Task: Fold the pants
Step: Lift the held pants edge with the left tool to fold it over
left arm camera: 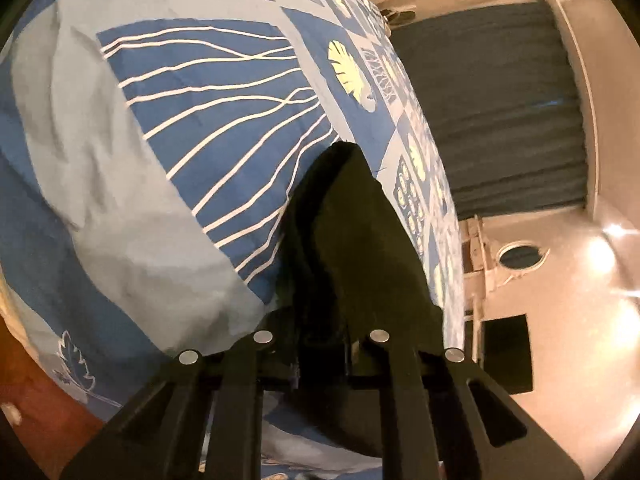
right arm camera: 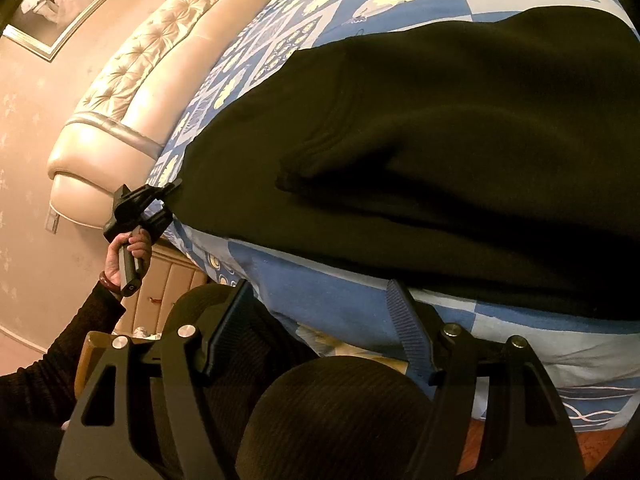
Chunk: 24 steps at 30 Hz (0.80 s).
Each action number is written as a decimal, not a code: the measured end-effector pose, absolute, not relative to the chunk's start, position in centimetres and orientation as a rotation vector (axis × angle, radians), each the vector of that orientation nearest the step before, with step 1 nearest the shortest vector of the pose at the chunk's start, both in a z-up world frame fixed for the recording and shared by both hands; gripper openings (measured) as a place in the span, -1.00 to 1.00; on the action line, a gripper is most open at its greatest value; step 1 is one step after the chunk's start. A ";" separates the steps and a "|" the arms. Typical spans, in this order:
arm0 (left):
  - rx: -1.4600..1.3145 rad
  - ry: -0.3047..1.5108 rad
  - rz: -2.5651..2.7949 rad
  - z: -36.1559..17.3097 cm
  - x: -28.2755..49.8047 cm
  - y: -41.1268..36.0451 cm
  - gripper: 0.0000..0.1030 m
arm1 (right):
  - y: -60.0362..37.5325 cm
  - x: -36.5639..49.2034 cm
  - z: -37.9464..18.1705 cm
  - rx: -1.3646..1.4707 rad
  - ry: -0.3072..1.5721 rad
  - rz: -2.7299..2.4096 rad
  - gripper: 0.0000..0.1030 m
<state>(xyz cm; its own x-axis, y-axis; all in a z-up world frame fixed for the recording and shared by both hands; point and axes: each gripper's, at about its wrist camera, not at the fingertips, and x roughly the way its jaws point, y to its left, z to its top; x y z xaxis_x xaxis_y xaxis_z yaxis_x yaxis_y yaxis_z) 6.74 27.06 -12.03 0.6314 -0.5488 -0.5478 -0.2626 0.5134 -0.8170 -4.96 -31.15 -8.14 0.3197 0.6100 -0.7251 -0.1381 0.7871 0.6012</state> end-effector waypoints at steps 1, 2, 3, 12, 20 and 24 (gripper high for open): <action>-1.047 0.905 -0.207 -11.8 6.6 27.1 -0.74 | -31.2 -4.9 -8.2 0.479 1.151 0.517 0.34; -1.034 0.884 -0.217 -11.0 6.4 27.0 -0.74 | -31.2 -5.0 -8.2 0.479 1.150 0.517 0.34; -1.027 0.871 -0.225 -10.6 6.3 27.0 -0.74 | -31.1 -5.0 -8.2 0.478 1.151 0.517 0.34; -0.835 0.747 -0.330 -1.7 6.9 22.1 -0.74 | -31.0 -5.1 -7.8 0.474 1.145 0.513 0.34; -0.541 0.683 -0.439 4.6 7.1 13.0 -0.74 | -31.4 -5.2 -7.2 0.490 1.128 0.509 0.34; -0.478 0.675 -0.537 6.2 7.5 7.8 -0.74 | -31.9 -5.1 -6.5 0.497 1.104 0.503 0.34</action>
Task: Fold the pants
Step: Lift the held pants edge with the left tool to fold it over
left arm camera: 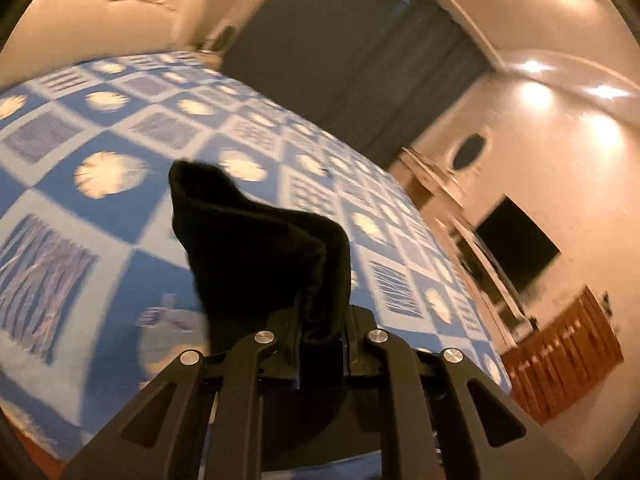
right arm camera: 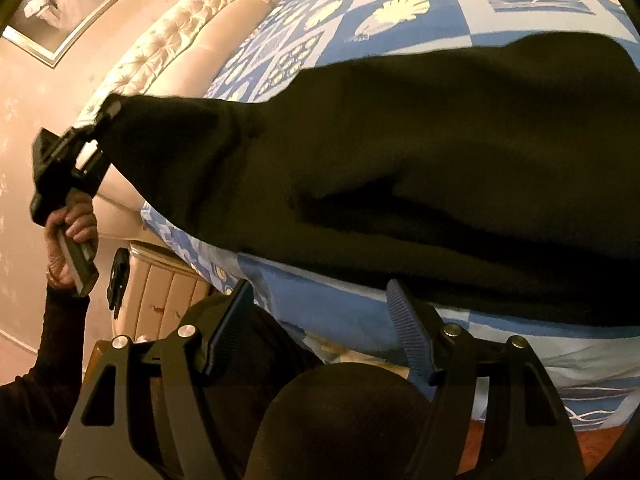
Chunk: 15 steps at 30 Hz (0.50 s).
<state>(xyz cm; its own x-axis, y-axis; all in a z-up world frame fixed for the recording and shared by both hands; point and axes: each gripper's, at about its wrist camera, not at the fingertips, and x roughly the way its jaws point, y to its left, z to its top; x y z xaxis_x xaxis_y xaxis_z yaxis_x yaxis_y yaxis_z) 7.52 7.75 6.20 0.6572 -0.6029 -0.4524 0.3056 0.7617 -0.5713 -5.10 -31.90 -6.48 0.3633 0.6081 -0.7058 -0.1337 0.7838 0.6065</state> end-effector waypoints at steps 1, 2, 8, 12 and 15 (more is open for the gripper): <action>-0.460 0.677 -0.572 6.6 7.6 6.1 -0.74 | -32.0 -5.1 -6.3 0.500 1.099 0.502 0.34; -0.444 0.677 -0.593 6.8 7.5 5.0 -0.74 | -32.2 -5.1 -6.1 0.504 1.092 0.501 0.34; -0.343 0.722 -0.708 6.4 7.4 -3.3 -0.74 | -33.1 -5.0 -5.1 0.521 1.060 0.482 0.34; -0.284 0.770 -0.745 4.8 7.2 -8.1 -0.74 | -34.8 -4.8 -4.1 0.557 1.019 0.454 0.34; -0.243 0.802 -0.763 3.5 6.6 -11.0 -0.74 | -36.4 -4.6 -3.2 0.575 0.981 0.418 0.34</action>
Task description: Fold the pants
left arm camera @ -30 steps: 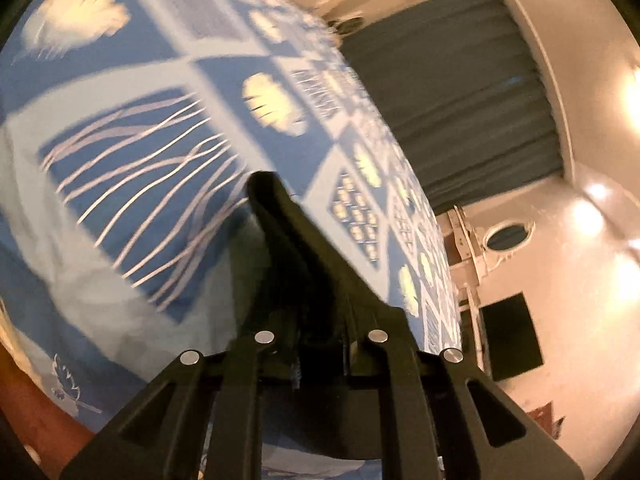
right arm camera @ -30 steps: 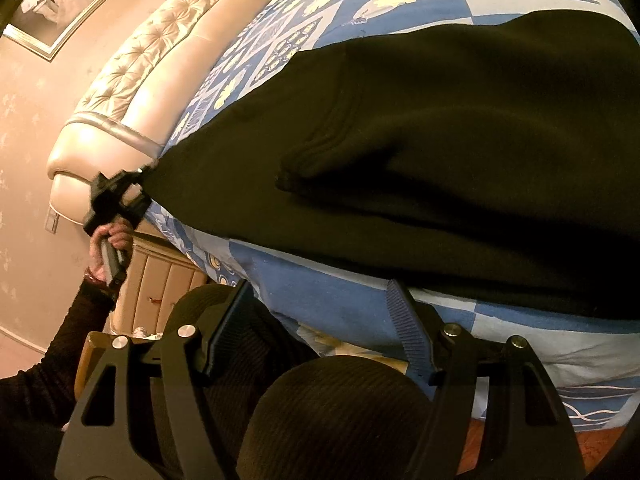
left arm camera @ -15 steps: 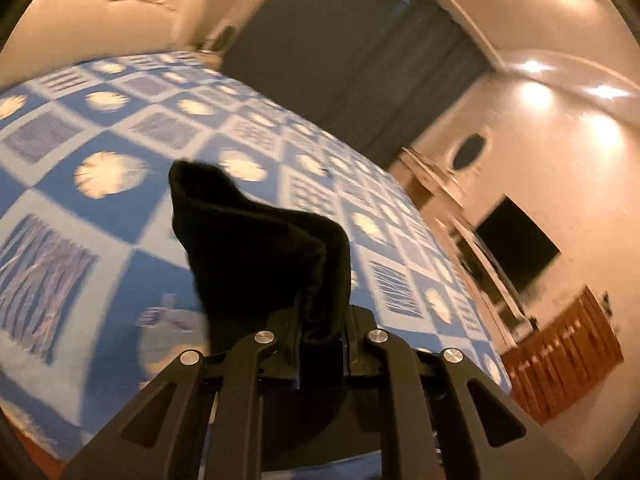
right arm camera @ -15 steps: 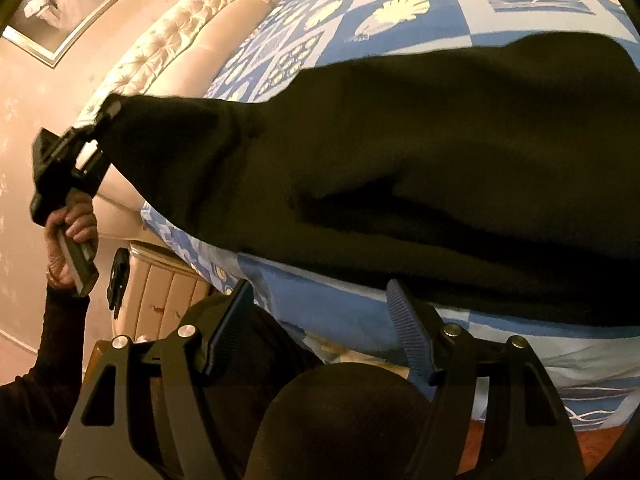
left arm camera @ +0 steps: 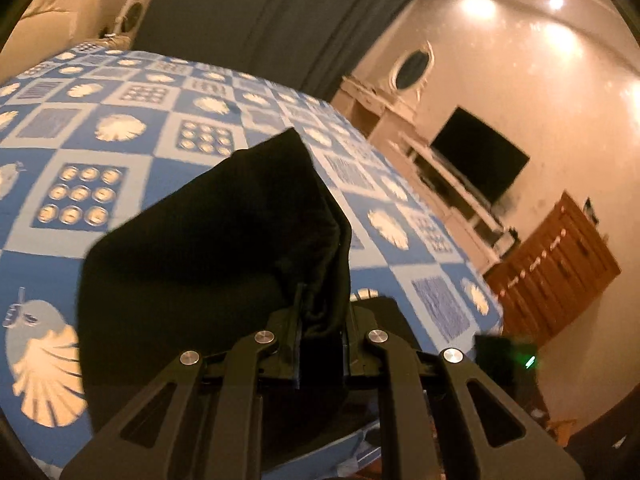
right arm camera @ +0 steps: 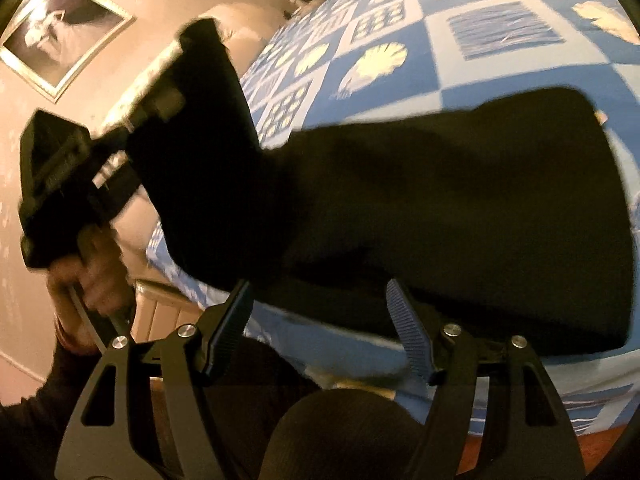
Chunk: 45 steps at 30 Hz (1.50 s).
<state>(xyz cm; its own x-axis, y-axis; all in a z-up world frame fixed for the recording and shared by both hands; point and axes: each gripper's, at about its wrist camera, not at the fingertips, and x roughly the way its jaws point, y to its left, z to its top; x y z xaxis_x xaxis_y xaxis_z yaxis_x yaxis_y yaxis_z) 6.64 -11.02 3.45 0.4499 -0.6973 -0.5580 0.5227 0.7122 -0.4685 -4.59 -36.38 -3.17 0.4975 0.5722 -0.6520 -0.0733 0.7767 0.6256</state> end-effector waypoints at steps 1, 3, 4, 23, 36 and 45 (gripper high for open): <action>-0.235 0.811 -0.769 3.1 6.6 -11.7 -0.74 | -37.0 -4.5 -2.9 0.582 0.972 0.403 0.34; -0.227 0.836 -0.783 2.1 6.6 -13.3 -0.74 | -38.5 -4.5 -2.5 0.607 0.943 0.365 0.34; -0.226 0.846 -0.788 1.6 6.6 -14.0 -0.74 | -39.4 -4.5 -2.3 0.627 0.928 0.345 0.34; -0.108 0.961 -0.796 -5.7 5.0 -22.2 -0.47 | -47.5 -4.6 -3.5 0.895 0.821 0.176 0.34; -0.042 0.774 -0.615 0.0 1.4 -9.9 0.69 | -44.8 -2.5 -3.7 0.856 0.908 0.289 0.35; -0.369 1.001 -0.393 -5.1 6.1 -2.5 0.69 | -43.4 -1.0 -5.7 0.789 1.025 0.261 0.35</action>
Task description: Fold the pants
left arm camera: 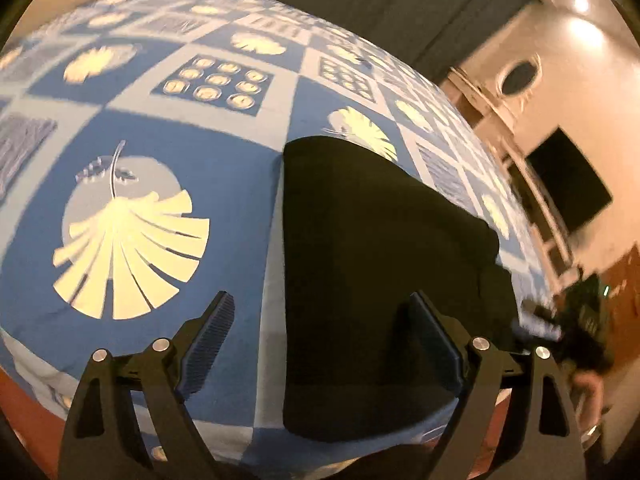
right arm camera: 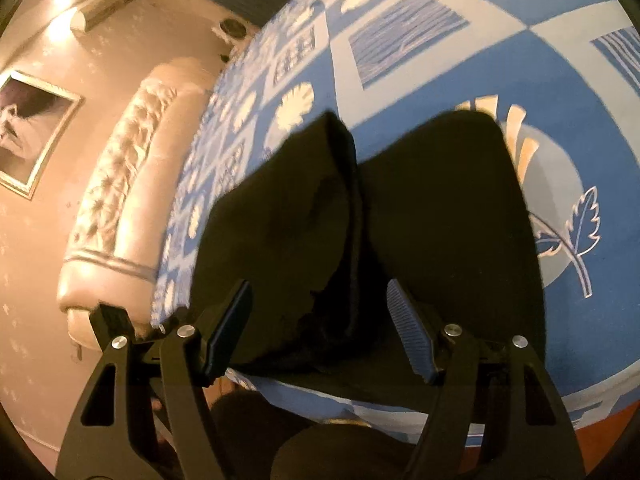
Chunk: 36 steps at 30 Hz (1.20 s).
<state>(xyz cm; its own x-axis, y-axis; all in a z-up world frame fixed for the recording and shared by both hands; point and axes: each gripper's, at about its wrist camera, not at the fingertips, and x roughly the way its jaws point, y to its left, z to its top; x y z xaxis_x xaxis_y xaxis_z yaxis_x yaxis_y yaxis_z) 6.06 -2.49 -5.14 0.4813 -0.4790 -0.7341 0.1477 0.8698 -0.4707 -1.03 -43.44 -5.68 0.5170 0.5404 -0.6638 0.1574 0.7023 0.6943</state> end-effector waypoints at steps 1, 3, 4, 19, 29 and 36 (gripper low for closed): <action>-0.370 1.005 -0.390 -5.3 6.2 -2.5 0.69 | -43.3 -1.0 -5.8 0.791 1.026 0.268 0.35; -0.346 1.002 -0.389 -5.3 6.2 -3.0 0.69 | -43.0 -0.8 -5.9 0.803 1.033 0.296 0.35; -0.331 0.998 -0.384 -5.3 6.0 -3.2 0.69 | -42.7 -0.6 -6.0 0.803 1.039 0.312 0.35; -0.267 0.993 -0.384 -5.4 5.7 -3.8 0.69 | -41.2 0.1 -7.5 0.806 1.086 0.345 -0.59; -0.255 0.990 -0.384 -5.2 5.7 -3.7 0.69 | -41.6 -0.5 -5.9 0.779 1.038 0.361 -0.62; -0.238 0.983 -0.399 -4.8 5.6 -3.8 0.69 | -42.8 -1.8 -3.8 0.752 0.979 0.354 -0.63</action>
<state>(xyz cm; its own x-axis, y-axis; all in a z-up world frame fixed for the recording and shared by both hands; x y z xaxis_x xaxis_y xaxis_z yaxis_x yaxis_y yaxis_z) 5.62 -3.78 -4.79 0.4907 -0.4308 -0.7574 0.2193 0.9023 -0.3711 -1.76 -42.85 -3.76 0.5282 0.5848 -0.6156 0.0554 0.6997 0.7122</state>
